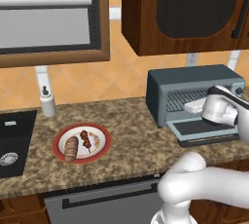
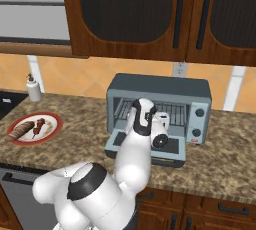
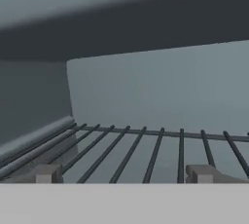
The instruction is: Pick up the kebab skewer and baguette bread, and place them inside the toaster oven. Close the toaster oven door and start by setting the timer.
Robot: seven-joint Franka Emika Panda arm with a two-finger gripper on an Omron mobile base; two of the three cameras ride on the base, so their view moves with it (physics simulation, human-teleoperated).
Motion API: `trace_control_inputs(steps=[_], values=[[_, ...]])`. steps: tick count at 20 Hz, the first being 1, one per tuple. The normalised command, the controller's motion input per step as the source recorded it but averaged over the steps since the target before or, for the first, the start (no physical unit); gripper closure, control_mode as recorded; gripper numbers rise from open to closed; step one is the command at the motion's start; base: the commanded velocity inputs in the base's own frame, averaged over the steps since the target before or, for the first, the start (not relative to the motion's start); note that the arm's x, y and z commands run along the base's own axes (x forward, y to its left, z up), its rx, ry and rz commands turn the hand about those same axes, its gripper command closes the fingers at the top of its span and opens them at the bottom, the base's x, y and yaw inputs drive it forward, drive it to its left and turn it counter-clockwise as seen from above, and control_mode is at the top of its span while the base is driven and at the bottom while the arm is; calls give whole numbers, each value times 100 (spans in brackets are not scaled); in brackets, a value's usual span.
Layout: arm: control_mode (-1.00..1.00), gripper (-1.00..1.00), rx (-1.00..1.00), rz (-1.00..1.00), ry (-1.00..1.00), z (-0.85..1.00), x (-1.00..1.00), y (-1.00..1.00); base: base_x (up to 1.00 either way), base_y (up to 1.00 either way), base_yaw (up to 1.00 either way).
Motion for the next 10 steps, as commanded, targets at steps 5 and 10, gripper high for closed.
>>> trace_control_inputs(steps=[5, 10], values=[[-100, -100, -6, 0, 40, -71, -99, -11, 0, 0, 0], [-100, -100, -3, 0, 71, -24, -100, -4, 0, 0, 0]])
